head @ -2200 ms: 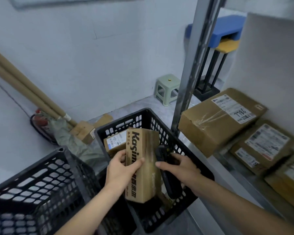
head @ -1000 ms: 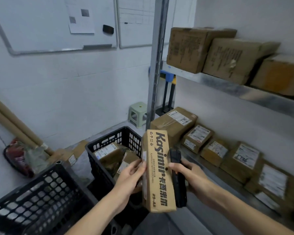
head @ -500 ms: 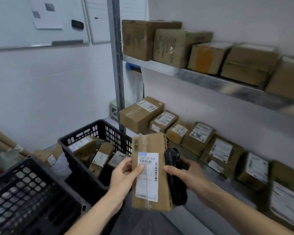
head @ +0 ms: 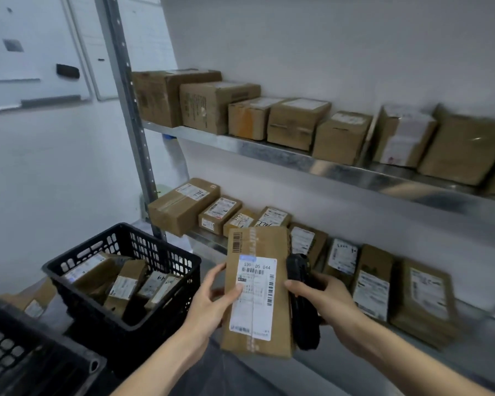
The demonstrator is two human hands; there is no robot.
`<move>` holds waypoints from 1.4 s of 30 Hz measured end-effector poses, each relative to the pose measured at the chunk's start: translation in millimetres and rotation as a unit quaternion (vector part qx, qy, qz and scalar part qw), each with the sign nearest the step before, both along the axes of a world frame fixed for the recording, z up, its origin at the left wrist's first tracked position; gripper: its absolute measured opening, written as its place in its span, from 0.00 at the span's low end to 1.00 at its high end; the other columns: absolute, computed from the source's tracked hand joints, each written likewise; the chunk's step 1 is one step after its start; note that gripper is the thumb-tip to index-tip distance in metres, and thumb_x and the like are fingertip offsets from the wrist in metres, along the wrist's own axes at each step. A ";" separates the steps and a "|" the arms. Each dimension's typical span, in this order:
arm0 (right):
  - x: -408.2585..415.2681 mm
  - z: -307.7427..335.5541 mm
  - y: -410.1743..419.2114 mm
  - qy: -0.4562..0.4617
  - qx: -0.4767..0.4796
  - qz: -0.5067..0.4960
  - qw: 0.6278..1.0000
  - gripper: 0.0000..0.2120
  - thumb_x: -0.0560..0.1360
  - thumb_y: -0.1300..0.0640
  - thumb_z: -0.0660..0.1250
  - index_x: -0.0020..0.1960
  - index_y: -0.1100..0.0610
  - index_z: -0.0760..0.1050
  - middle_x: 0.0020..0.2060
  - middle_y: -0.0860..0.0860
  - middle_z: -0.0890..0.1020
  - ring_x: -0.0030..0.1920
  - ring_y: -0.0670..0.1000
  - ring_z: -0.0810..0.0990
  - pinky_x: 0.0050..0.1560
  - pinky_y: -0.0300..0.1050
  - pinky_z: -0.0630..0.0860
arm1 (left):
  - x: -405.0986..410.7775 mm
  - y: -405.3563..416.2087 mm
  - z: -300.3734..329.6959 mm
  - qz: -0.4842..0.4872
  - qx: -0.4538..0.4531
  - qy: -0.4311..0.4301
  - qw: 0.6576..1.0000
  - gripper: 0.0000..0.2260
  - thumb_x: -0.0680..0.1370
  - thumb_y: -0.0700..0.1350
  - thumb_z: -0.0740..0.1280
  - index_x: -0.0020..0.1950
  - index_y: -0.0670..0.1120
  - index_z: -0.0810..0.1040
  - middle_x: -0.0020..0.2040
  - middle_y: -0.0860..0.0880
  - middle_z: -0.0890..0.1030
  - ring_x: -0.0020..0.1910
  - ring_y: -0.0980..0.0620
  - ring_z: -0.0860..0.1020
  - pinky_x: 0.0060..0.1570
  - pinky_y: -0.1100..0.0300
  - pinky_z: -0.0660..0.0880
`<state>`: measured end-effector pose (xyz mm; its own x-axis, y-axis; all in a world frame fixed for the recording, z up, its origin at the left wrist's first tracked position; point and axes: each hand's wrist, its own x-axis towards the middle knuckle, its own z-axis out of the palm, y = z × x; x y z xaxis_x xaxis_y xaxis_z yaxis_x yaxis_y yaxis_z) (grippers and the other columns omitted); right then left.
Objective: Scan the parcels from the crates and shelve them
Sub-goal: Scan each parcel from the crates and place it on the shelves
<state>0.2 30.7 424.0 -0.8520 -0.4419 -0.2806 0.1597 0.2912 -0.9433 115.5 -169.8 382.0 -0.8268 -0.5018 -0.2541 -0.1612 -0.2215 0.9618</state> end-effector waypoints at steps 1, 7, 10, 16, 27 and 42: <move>1.7 2.8 10.2 -0.001 0.002 -0.009 1.000 0.23 0.70 0.45 0.81 0.62 0.50 0.81 0.46 0.44 0.89 0.43 0.43 0.88 0.35 0.36 0.79 | -0.4 6.9 5.0 -0.015 -0.012 0.003 1.000 0.25 0.73 0.50 0.76 0.66 0.66 0.72 0.57 0.49 0.84 0.51 0.53 0.85 0.46 0.56 0.82; 25.2 22.2 60.9 -0.005 0.018 -0.072 0.997 0.30 0.69 0.43 0.81 0.66 0.53 0.79 0.47 0.46 0.89 0.43 0.45 0.88 0.42 0.49 0.84 | 3.5 37.6 41.2 -0.079 -0.048 -0.001 0.996 0.23 0.77 0.49 0.73 0.66 0.68 0.72 0.56 0.51 0.84 0.50 0.53 0.85 0.47 0.53 0.82; 44.2 36.0 79.5 -0.029 -0.005 -0.107 0.994 0.24 0.71 0.48 0.81 0.63 0.54 0.81 0.48 0.49 0.89 0.47 0.49 0.89 0.52 0.60 0.85 | 6.8 48.2 62.7 -0.093 -0.093 0.011 0.991 0.19 0.76 0.49 0.74 0.64 0.60 0.75 0.52 0.49 0.86 0.49 0.51 0.86 0.48 0.48 0.83; 104.6 67.7 109.5 -0.026 -0.044 -0.155 0.987 0.16 0.73 0.51 0.79 0.59 0.54 0.84 0.49 0.51 0.89 0.50 0.51 0.89 0.57 0.63 0.83 | 28.5 71.4 99.7 -0.129 -0.126 0.045 0.983 0.12 0.76 0.48 0.74 0.58 0.56 0.80 0.55 0.51 0.85 0.54 0.53 0.83 0.55 0.50 0.81; 206.5 135.3 174.0 0.065 0.030 -0.171 0.983 0.13 0.70 0.51 0.82 0.52 0.52 0.86 0.43 0.47 0.89 0.44 0.47 0.88 0.43 0.41 0.82 | 72.2 119.3 159.3 -0.249 -0.221 0.081 0.940 0.17 0.74 0.47 0.76 0.61 0.60 0.81 0.45 0.54 0.87 0.50 0.56 0.84 0.44 0.67 0.77; 233.5 209.6 273.6 0.229 0.471 -0.087 0.847 0.26 0.57 0.36 0.75 0.50 0.50 0.79 0.43 0.45 0.84 0.47 0.51 0.82 0.40 0.43 0.74 | 75.4 183.3 232.0 -0.266 -0.292 0.099 0.914 0.16 0.74 0.52 0.75 0.59 0.67 0.80 0.49 0.52 0.85 0.51 0.54 0.83 0.52 0.51 0.82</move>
